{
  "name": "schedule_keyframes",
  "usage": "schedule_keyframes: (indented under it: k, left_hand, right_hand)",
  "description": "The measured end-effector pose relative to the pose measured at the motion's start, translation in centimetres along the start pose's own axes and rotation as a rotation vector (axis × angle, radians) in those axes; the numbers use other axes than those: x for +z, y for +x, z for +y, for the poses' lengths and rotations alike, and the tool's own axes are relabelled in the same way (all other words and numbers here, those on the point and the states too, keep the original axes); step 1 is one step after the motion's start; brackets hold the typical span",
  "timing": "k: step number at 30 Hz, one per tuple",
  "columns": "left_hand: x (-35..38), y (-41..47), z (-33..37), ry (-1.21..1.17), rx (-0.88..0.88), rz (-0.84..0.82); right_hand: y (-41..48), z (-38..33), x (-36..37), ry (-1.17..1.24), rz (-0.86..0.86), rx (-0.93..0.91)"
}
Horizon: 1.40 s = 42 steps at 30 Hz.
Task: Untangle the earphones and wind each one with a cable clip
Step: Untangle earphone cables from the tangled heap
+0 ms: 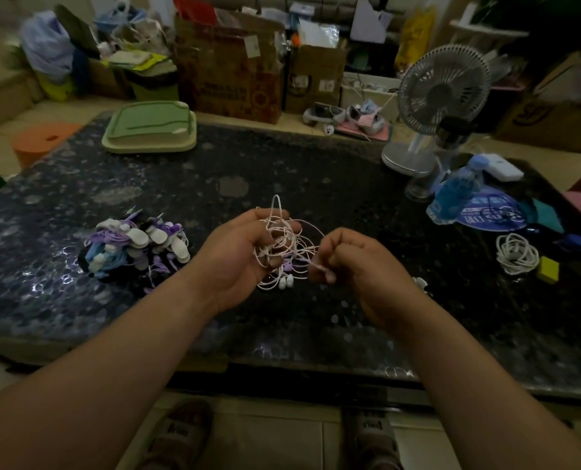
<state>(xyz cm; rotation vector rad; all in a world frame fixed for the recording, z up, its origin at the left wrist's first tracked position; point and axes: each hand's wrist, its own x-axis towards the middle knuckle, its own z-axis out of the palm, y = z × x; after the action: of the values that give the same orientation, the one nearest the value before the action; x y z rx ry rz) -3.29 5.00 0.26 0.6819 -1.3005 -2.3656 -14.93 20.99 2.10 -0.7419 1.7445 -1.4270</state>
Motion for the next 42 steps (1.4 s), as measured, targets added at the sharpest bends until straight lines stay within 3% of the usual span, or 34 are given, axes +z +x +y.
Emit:
schedule_keyframes:
  k: [3,7,14,21,25,29,37,42]
  left_hand:
    - [0.6,-0.7,0.1,0.066,0.012,-0.077]
    - [1.8,-1.7,0.0,0.189,0.035,-0.151]
    - [2.2,-2.3,0.2,0.13,0.01,-0.183]
    - [2.1,-2.2,0.1,0.063,-0.033,-0.216]
    - [1.6,-2.1,0.0,0.04,-0.07,-0.192]
    - [1.6,-2.1,-0.4,0.091,-0.056,-0.19]
    - [1.7,-2.3,-0.7,0.062,-0.063,-0.18]
    - [1.3,-2.4,-0.7,0.085,-0.088,-0.181]
  right_hand:
    - [-0.3,-0.1,0.0,0.004,-0.019,0.04]
    - [-0.5,-0.1,0.4,-0.002,0.093,-0.014]
    - [-0.9,-0.1,-0.2,-0.04,0.241,-0.131]
    - [-1.4,0.2,-0.2,0.04,-0.118,0.116]
    - [-1.5,0.9,-0.4,-0.023,-0.158,0.138]
    - [-2.0,1.2,0.0,0.07,-0.194,0.176]
    - [-2.0,1.3,-0.4,0.075,-0.118,0.174]
    - [-1.4,0.5,-0.9,0.175,0.21,0.192]
